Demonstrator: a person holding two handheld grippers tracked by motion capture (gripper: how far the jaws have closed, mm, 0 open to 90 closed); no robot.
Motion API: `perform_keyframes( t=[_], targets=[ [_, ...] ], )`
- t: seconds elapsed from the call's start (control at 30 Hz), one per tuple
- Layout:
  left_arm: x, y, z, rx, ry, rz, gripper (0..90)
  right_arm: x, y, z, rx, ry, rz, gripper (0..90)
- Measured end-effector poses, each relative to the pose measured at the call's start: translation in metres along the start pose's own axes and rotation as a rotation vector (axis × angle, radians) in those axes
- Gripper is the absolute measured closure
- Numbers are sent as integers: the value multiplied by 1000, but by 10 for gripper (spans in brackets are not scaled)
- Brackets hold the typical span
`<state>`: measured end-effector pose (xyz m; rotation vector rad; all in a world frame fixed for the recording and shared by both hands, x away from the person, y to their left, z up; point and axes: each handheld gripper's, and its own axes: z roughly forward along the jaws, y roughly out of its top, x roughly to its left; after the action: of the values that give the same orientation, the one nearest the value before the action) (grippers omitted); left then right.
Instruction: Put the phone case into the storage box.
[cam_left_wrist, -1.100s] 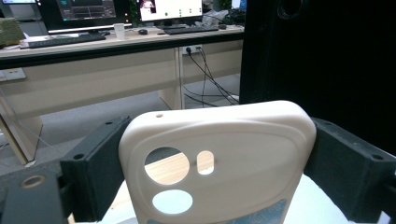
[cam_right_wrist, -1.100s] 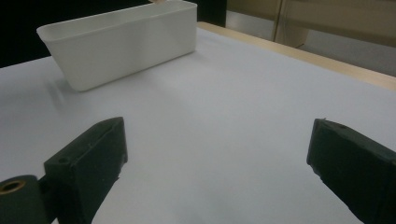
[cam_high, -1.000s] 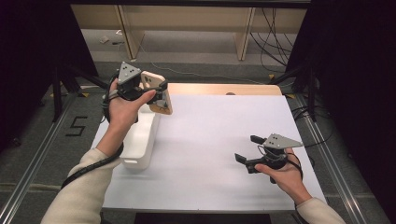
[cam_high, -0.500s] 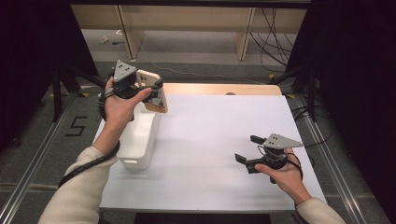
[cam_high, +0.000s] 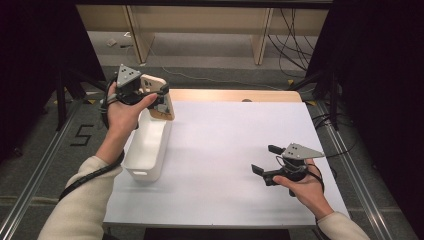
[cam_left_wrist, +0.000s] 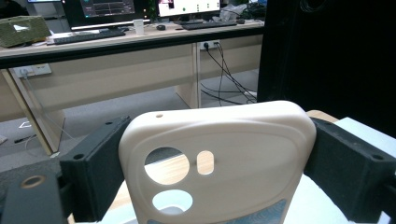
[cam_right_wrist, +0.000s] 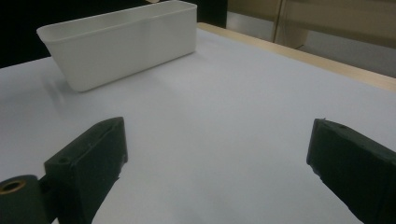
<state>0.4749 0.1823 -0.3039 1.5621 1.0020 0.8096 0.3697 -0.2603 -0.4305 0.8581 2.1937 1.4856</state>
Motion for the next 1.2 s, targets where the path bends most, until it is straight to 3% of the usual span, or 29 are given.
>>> perform_keyframes(
  t=[1.2],
  targets=[
    [17,-3,11,21,34,-1,109,-1,-1,0,2,2,3,59]
  ],
)
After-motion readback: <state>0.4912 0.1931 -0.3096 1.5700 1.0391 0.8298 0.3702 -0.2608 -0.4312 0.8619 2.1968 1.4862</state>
